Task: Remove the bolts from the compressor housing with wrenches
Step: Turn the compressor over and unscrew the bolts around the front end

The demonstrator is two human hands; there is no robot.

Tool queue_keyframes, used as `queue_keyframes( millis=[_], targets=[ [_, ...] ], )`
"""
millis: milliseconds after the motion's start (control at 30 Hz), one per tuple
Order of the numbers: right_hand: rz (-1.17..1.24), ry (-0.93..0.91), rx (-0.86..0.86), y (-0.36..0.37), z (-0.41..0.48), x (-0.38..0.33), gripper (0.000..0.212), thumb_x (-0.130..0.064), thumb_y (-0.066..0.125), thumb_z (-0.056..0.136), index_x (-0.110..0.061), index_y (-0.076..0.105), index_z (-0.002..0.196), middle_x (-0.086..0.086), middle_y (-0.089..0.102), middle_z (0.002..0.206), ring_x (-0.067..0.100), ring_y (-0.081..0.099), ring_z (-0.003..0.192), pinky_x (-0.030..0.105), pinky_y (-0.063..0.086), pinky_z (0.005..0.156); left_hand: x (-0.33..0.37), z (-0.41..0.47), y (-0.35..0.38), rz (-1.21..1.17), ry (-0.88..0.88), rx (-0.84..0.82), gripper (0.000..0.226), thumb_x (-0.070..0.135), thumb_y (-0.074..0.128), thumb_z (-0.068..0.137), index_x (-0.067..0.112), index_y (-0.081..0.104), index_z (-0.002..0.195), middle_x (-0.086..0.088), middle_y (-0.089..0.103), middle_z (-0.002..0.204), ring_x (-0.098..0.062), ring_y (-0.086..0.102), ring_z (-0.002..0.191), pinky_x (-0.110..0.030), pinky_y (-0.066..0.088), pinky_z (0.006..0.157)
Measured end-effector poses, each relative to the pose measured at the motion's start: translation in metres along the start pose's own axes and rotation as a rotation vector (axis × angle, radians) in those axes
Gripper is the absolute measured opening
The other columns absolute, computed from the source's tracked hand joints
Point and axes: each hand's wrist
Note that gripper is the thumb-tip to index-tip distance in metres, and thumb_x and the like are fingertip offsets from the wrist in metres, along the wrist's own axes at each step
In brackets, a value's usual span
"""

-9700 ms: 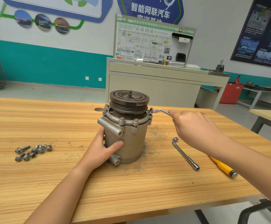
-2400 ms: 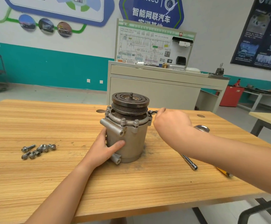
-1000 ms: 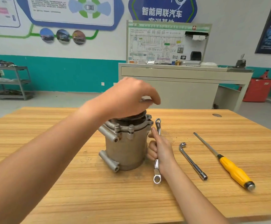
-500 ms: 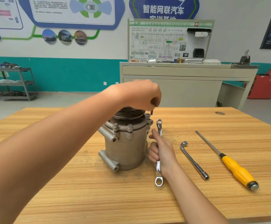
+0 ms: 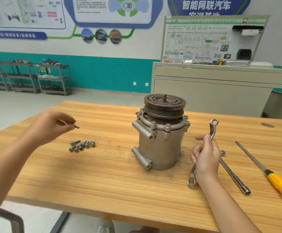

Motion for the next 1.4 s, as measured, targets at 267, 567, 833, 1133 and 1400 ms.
queue_keyframes(
  millis=[267,567,833,1133,1400],
  targets=[
    [-0.164,-0.18,-0.082,0.001,-0.019,0.005,0.024,-0.022,0.032,0.1,-0.028,0.05,0.085,-0.007,0.038,0.042,0.004,0.035,0.036,0.016,0.033,0.036,-0.079,-0.019,0.06,0.017,-0.311,0.035,0.011,0.02,0.077,0.078,0.014,0.069,0.083,-0.007,0.07,0.094,-0.02,0.056,0.082,-0.03,0.039,0.072],
    [-0.183,-0.118,-0.007,0.006,-0.041,-0.004,0.022,-0.024,0.038,0.098,-0.022,0.055,0.084,-0.011,0.035,0.043,0.001,0.03,0.038,0.014,0.026,0.036,-0.027,-0.015,0.066,-0.185,-0.182,0.371,0.02,0.019,0.057,0.092,0.008,0.069,0.104,-0.01,0.067,0.107,-0.022,0.058,0.085,-0.032,0.04,0.071],
    [-0.328,-0.132,-0.047,-0.003,-0.064,0.011,0.025,-0.025,0.04,0.095,-0.039,0.055,0.08,-0.009,0.037,0.044,0.005,0.033,0.04,0.021,0.028,0.038,0.127,0.031,0.115,-0.859,0.085,-0.234,0.046,0.044,0.038,0.097,0.021,0.047,0.136,0.008,0.05,0.135,-0.006,0.044,0.123,-0.03,0.037,0.104],
    [-0.348,-0.003,-0.063,0.001,-0.063,0.006,0.032,-0.053,0.039,0.081,-0.03,0.059,0.089,-0.012,0.038,0.045,0.004,0.034,0.044,0.023,0.028,0.045,0.13,0.023,0.125,-0.906,0.103,-0.173,0.026,0.037,0.045,0.095,0.028,0.051,0.119,0.021,0.055,0.113,0.009,0.048,0.108,-0.004,0.037,0.077],
    [-0.351,0.013,-0.067,-0.012,-0.068,-0.011,0.027,-0.032,0.029,0.097,-0.041,0.054,0.1,-0.007,0.036,0.043,0.003,0.032,0.037,0.017,0.026,0.034,0.114,-0.027,0.118,-0.829,0.172,-0.066,0.106,0.057,0.085,0.048,0.041,0.021,0.132,0.023,0.027,0.143,0.01,0.031,0.127,-0.005,0.025,0.095]
  ],
)
Point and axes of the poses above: each hand's wrist, its own z-axis towards the middle knuckle, its own y-axis out of the palm, x = y × z
